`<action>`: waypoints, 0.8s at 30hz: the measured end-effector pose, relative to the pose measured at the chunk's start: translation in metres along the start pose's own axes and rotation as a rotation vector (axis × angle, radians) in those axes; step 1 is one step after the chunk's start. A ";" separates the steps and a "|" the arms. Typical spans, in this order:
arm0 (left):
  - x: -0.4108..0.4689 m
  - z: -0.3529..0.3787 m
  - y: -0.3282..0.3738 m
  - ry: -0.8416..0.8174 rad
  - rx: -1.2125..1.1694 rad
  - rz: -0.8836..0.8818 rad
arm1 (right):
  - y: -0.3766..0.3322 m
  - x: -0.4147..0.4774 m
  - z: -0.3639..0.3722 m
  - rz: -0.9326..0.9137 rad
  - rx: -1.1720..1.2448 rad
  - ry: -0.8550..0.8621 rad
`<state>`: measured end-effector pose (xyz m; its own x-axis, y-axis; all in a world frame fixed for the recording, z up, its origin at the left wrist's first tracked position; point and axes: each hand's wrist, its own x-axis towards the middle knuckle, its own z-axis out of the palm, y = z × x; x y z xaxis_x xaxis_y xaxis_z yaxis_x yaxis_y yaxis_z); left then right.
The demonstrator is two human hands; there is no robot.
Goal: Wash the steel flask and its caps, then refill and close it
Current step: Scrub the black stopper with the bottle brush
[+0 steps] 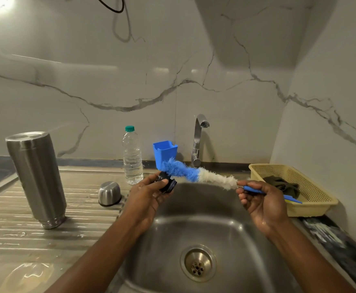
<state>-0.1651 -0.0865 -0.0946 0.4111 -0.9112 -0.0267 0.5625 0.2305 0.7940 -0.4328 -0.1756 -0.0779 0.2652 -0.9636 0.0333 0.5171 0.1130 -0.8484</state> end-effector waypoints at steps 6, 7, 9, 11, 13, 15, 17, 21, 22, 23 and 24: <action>0.001 -0.001 -0.001 0.030 -0.001 0.005 | -0.002 0.000 0.002 0.008 -0.012 -0.007; 0.002 -0.002 0.000 0.033 -0.002 0.008 | -0.003 0.001 0.000 0.005 -0.005 0.007; 0.001 -0.002 -0.001 0.023 0.008 0.001 | 0.001 0.001 0.000 0.015 -0.007 -0.001; -0.003 0.002 -0.003 0.013 0.025 -0.003 | 0.007 0.000 0.003 0.032 -0.012 -0.036; -0.005 0.005 -0.002 0.014 0.029 0.007 | 0.004 -0.001 0.005 0.034 -0.017 -0.043; -0.005 0.004 0.001 0.017 0.001 0.014 | -0.002 0.001 0.001 0.006 -0.006 -0.008; -0.004 0.002 0.004 0.022 -0.012 0.017 | -0.003 0.002 -0.003 -0.010 -0.001 0.019; -0.007 0.003 0.001 -0.007 0.017 -0.018 | 0.007 0.001 0.001 0.032 -0.019 -0.019; -0.007 0.004 0.001 -0.009 0.022 -0.020 | 0.006 0.001 0.002 0.037 -0.021 -0.023; -0.007 0.004 0.002 -0.007 0.019 -0.018 | 0.004 0.001 0.001 0.033 -0.021 -0.016; -0.006 0.003 0.003 -0.001 0.007 -0.011 | 0.000 0.002 -0.001 0.022 -0.017 0.000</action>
<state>-0.1682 -0.0814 -0.0899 0.4039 -0.9142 -0.0351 0.5623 0.2178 0.7978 -0.4328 -0.1772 -0.0783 0.2766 -0.9609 0.0146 0.4973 0.1301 -0.8578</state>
